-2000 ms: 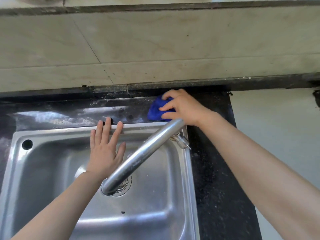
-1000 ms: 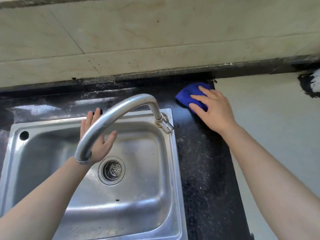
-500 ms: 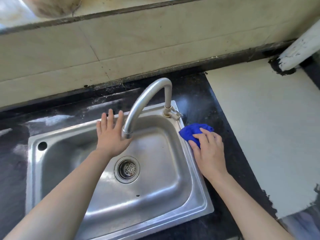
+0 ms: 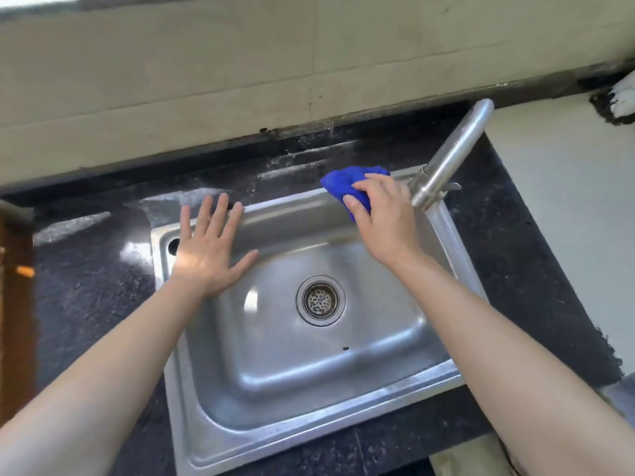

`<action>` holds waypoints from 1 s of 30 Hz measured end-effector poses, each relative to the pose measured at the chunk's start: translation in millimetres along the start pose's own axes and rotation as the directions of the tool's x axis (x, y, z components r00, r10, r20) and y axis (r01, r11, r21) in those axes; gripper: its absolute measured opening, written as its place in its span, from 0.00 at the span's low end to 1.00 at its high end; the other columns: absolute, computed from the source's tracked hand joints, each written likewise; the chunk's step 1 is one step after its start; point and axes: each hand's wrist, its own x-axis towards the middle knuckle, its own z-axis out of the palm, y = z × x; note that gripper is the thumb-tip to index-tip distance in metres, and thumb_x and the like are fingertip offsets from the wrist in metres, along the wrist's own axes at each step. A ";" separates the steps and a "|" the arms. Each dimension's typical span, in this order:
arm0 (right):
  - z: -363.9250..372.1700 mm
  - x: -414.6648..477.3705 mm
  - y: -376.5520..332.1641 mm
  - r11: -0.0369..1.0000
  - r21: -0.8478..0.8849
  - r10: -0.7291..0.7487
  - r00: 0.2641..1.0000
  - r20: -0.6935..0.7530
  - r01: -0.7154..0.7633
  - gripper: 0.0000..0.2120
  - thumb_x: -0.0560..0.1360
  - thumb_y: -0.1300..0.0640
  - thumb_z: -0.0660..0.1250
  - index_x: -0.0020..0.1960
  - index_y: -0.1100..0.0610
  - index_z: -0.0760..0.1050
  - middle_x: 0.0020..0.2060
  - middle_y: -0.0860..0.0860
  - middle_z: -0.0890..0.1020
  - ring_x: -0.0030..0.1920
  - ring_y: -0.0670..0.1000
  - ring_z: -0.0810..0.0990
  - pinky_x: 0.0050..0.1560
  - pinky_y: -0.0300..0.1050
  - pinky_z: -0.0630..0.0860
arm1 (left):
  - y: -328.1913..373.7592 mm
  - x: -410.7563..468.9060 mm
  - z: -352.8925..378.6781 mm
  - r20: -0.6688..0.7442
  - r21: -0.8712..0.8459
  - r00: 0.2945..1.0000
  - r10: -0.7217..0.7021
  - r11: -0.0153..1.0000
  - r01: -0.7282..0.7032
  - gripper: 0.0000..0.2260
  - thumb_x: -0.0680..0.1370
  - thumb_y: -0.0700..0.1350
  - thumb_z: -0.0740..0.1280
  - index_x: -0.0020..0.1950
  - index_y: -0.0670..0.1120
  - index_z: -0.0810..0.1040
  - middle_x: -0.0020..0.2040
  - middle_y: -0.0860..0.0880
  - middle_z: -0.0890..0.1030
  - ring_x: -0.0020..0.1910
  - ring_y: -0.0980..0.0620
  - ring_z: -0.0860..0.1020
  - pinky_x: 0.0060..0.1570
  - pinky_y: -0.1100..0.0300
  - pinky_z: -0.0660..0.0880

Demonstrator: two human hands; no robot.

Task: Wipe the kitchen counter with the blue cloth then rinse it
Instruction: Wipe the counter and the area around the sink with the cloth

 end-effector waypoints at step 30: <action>78.4 120.3 22.0 0.833 -0.260 0.428 0.867 -0.256 -0.488 0.22 0.82 0.46 0.59 0.74 0.49 0.72 0.77 0.53 0.66 0.65 0.65 0.67 0.65 0.55 0.64 | -23.6 30.5 14.5 -0.070 -0.111 0.995 -0.065 0.992 0.057 0.45 0.73 0.76 0.53 0.81 0.49 0.57 0.81 0.41 0.54 0.80 0.39 0.51 0.75 0.36 0.50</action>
